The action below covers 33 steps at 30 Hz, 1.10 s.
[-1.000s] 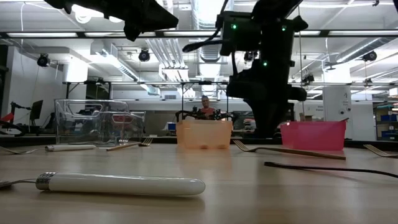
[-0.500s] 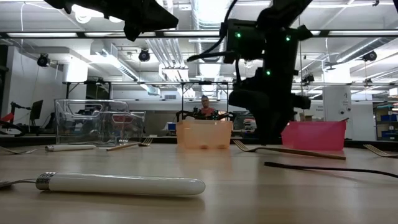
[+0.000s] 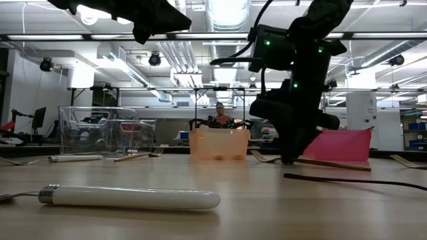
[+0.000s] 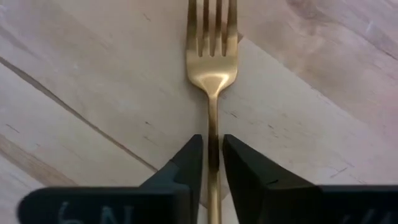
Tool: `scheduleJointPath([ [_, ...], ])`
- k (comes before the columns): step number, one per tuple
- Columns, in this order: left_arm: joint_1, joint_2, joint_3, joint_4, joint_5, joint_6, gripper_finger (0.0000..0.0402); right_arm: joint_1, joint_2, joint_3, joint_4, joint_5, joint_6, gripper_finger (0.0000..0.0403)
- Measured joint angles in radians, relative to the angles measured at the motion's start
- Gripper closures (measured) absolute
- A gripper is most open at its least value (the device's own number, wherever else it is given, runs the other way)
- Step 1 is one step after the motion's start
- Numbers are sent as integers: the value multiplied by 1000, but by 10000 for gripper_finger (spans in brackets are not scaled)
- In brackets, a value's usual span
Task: Sort silverware by color (type)
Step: Put the top center gold fork into the red bin
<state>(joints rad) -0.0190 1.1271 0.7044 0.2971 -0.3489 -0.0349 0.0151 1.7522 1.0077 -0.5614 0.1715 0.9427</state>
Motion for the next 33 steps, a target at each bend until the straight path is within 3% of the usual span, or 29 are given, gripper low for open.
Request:
scheduleJointPath([
  [5, 0, 0, 0, 1, 0, 0, 353, 0, 0, 2, 0, -3, 0, 387],
  [13, 0, 0, 0, 1, 0, 0, 353, 0, -16, 2, -6, -6, 8, 388],
  [33, 0, 0, 0, 5, 0, 11, 353, -11, -307, -2, -102, 11, -25, 390],
])
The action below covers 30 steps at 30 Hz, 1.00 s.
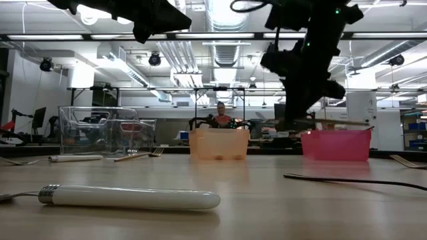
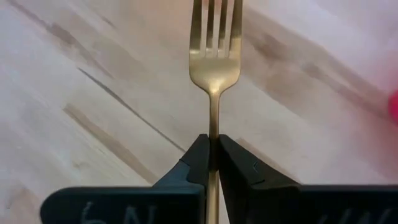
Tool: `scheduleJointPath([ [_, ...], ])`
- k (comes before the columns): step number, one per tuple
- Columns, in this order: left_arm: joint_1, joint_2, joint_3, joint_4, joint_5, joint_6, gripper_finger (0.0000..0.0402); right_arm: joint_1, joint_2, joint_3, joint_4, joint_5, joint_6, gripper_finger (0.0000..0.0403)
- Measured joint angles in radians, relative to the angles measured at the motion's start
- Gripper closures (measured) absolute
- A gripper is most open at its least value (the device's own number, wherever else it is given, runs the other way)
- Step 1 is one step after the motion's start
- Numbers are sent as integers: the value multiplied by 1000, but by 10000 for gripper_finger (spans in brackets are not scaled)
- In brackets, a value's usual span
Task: Sort silverware by color (type)
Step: Put the top center gold fork into the red bin
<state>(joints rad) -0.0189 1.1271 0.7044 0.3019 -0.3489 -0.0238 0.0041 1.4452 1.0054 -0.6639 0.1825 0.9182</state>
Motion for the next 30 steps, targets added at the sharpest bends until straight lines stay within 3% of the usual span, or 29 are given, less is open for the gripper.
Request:
scheduleJointPath([
  [5, 0, 0, 0, 0, 0, 0, 353, -41, -57, 29, -79, 2, -32, 390],
  [19, 0, 0, 0, 5, 0, 0, 353, -195, 17, 390, -447, 48, -290, 390],
  [30, 0, 0, 0, 5, 0, 0, 353, -382, 111, 455, -726, -57, -439, 390],
])
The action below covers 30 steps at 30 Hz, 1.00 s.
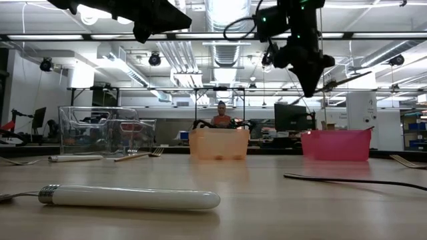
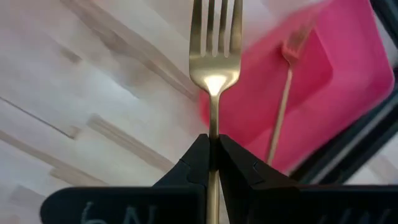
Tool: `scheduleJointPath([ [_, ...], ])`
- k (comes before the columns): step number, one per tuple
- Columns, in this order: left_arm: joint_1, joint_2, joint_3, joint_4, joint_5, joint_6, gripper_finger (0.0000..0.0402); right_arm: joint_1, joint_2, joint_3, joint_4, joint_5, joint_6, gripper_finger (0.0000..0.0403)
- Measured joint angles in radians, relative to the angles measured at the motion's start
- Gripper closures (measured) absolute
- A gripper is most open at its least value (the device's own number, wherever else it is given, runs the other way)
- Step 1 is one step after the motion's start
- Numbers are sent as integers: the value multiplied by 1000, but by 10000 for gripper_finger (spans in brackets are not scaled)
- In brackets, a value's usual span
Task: Sort silverware by color (type)
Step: Put the top center gold fork into the red bin
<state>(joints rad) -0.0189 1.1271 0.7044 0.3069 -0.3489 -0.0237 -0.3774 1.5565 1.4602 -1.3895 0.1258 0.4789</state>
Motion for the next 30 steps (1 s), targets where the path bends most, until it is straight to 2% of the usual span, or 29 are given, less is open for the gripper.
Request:
scheduleJointPath([
  [6, 0, 0, 0, 0, 0, 0, 353, -89, 10, -4, -79, -6, -47, 390],
  [10, 0, 0, 0, 0, 0, 10, 353, -152, 7, -5, -105, -49, -74, 390],
  [22, 0, 0, 0, 0, 0, 14, 353, -337, 5, -28, -80, -108, -106, 390],
  [30, 0, 0, 0, -1, 0, 14, 353, -429, 5, -122, -7, -156, -134, 390],
])
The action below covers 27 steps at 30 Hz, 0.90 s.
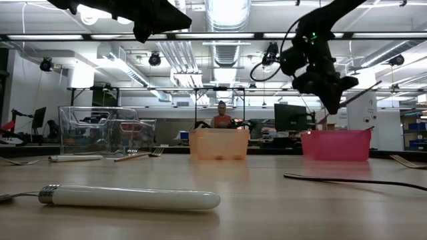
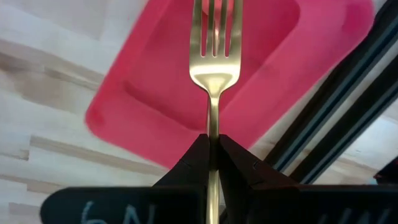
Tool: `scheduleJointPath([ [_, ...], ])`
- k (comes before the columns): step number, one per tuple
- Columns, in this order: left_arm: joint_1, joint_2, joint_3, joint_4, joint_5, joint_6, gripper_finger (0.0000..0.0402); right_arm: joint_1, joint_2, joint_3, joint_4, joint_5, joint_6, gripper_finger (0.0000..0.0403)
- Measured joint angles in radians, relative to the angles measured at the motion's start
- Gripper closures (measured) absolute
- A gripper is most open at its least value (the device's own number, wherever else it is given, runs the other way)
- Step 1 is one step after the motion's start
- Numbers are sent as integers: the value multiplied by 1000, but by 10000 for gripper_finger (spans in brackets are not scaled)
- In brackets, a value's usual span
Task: Sort silverware by color (type)
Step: Put the top center gold fork into the red bin
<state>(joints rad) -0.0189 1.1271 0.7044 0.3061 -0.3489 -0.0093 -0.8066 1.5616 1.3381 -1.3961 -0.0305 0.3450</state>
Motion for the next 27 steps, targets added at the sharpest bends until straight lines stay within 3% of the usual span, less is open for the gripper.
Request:
scheduleJointPath([
  [11, 0, 0, 0, 0, 0, 0, 353, -36, 4, -110, 106, -5, -18, 390],
  [27, 0, 0, 0, 0, 0, 0, 353, -58, 5, -123, 158, -7, -5, 390],
])
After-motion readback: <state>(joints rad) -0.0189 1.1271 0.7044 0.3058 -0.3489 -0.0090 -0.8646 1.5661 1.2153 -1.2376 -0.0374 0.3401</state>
